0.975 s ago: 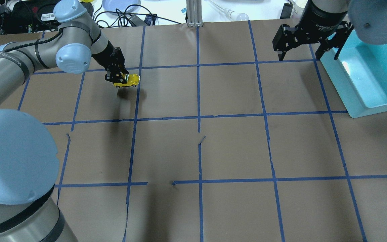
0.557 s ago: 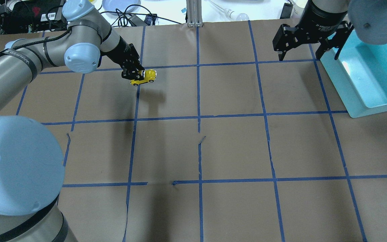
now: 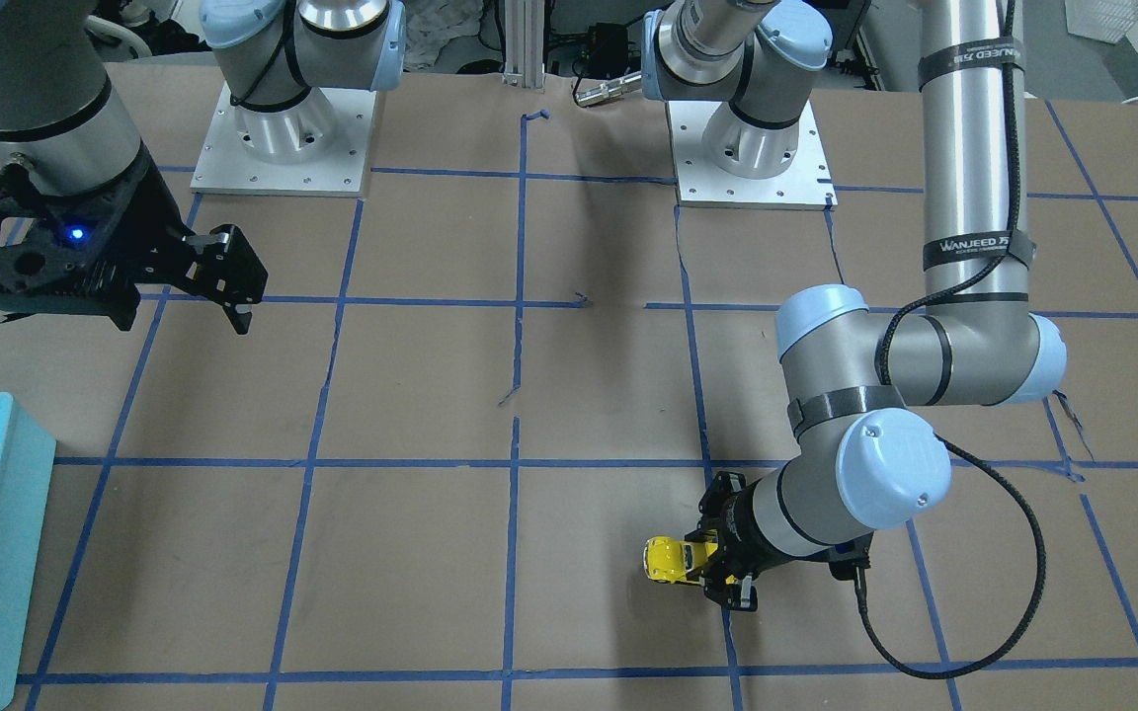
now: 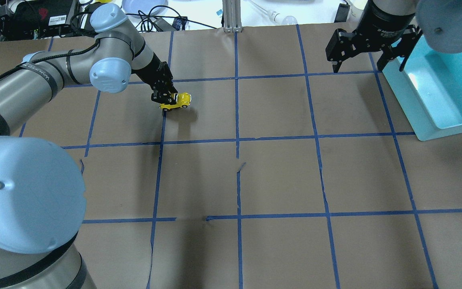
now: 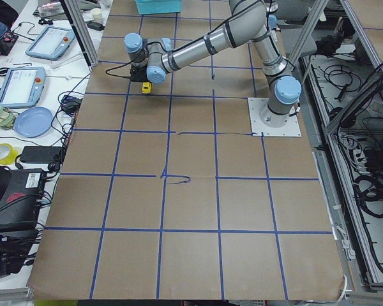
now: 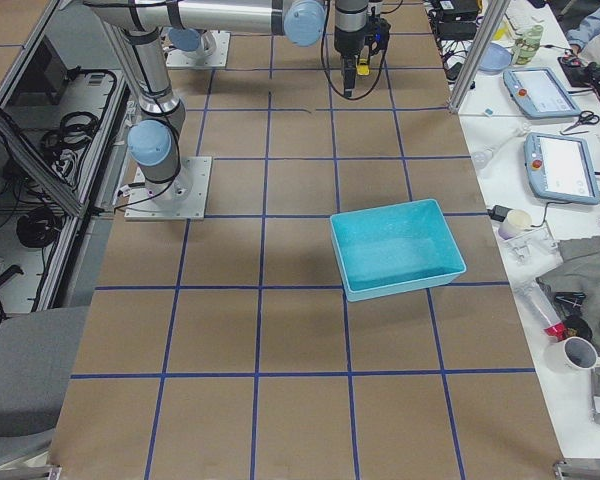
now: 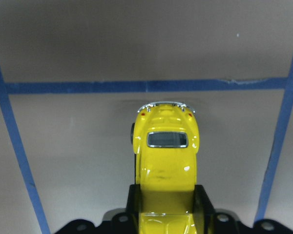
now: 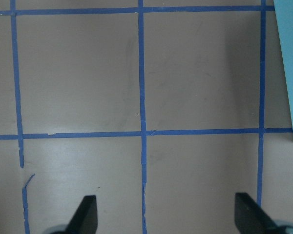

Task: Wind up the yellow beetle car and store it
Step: 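Press the car down and drag it back toward the robot with left gripper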

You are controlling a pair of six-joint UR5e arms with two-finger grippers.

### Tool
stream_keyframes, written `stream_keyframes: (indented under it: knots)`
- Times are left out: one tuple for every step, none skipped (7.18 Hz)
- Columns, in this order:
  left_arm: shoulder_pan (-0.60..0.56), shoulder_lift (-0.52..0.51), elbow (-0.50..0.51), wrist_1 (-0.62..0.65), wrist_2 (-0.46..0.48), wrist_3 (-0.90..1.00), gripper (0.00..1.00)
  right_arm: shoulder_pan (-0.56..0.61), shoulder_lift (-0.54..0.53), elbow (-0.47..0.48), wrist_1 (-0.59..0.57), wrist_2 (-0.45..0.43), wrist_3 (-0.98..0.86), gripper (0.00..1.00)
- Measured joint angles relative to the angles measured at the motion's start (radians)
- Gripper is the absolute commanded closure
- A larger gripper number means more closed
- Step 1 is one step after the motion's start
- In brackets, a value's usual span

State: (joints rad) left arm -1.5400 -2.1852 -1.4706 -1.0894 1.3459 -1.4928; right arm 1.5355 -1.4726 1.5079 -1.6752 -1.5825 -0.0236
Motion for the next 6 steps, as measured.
stream_keyframes:
  knots:
    - [0.002, -0.006, 0.0, -0.001, 0.015, 0.004, 1.0, 0.0, 0.0, 0.0, 0.0, 0.0, 0.0, 0.0]
    - [0.003, -0.012, 0.0, -0.001, 0.03, 0.006, 1.0, 0.001, 0.0, 0.0, 0.0, 0.0, 0.0, 0.0]
    - [0.006, -0.017, -0.001, -0.001, 0.053, 0.011, 1.0, 0.001, 0.0, 0.0, 0.0, 0.001, 0.001, 0.0]
    - [0.014, -0.019, -0.001, -0.001, 0.071, 0.029, 1.0, 0.0, 0.0, 0.0, 0.0, 0.001, 0.002, 0.0]
    - [0.03, -0.018, -0.002, -0.002, 0.079, 0.05, 1.0, 0.0, 0.0, 0.001, 0.0, 0.002, 0.003, 0.0]
    - [0.048, -0.018, -0.002, -0.003, 0.083, 0.065, 1.0, 0.001, 0.0, 0.001, 0.0, 0.002, 0.005, 0.0]
